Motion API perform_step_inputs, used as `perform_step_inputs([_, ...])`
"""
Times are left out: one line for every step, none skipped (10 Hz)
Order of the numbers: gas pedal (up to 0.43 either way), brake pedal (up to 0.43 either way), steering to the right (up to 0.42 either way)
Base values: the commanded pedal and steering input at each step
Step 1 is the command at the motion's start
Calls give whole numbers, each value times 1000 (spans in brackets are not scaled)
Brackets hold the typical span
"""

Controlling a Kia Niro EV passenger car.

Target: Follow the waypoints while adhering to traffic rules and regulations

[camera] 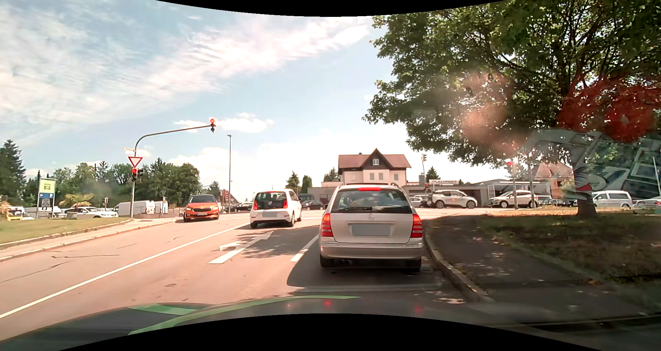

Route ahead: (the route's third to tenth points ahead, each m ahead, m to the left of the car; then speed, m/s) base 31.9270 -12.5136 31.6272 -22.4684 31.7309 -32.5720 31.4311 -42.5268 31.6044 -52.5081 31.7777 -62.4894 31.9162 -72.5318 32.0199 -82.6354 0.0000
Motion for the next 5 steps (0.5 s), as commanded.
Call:
perform_step_inputs([0, 317, 81])
perform_step_inputs([0, 317, 80])
perform_step_inputs([0, 317, 81])
perform_step_inputs([0, 311, 81])
perform_step_inputs([0, 311, 81])
